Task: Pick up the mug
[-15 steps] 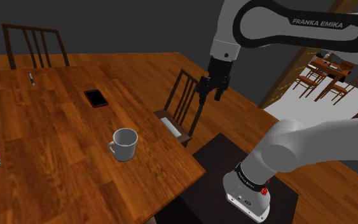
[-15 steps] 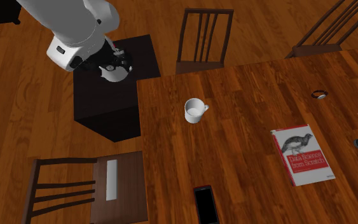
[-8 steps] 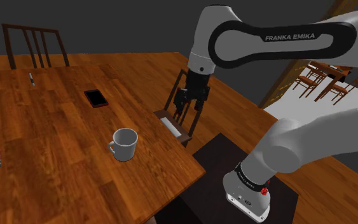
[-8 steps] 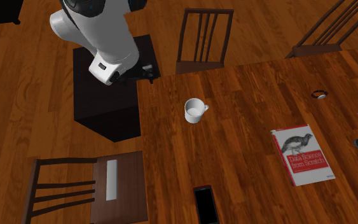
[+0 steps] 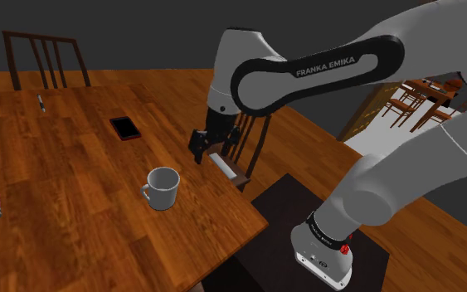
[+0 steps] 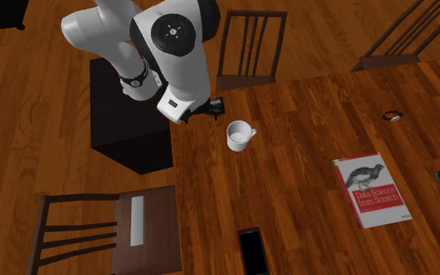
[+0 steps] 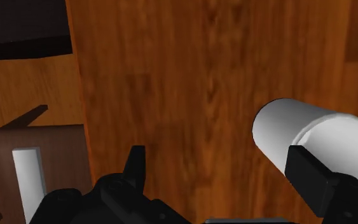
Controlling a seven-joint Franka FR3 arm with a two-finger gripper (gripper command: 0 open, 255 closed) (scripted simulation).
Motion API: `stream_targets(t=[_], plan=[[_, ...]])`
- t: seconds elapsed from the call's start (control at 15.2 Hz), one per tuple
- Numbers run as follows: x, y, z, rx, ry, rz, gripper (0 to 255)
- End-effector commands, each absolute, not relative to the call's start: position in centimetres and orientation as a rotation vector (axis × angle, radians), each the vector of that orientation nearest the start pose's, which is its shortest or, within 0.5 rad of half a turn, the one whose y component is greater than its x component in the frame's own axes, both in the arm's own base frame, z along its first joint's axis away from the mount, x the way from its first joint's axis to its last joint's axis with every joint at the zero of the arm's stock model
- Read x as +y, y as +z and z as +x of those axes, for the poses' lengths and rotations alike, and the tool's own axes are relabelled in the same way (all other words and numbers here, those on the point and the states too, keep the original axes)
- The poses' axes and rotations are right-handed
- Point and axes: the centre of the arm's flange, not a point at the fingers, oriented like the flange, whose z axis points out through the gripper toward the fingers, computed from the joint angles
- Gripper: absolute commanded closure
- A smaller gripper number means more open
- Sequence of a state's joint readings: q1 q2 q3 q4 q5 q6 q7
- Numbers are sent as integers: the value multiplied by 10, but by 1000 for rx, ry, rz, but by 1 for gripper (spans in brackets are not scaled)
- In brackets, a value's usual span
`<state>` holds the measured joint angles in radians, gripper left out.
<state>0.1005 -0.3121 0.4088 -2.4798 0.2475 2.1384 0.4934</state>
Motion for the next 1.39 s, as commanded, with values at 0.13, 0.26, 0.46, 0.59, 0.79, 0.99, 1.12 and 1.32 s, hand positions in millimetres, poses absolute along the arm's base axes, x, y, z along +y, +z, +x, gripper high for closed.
stream_targets(t=[0.13, 0.26, 0.46, 0.59, 0.79, 0.99, 1.12, 1.32], plan=[[260, 364, 389, 228, 76, -3073, 0], [280, 350, 399, 230, 55, -3071, 0], [300, 337, 410, 233, 32, -3068, 0], [300, 326, 410, 233, 32, -3068, 0], [300, 310, 410, 233, 32, -3068, 0], [300, 297, 410, 233, 32, -3068, 0], [301, 297, 410, 233, 32, -3068, 255], [300, 297, 410, 233, 32, -3068, 255]])
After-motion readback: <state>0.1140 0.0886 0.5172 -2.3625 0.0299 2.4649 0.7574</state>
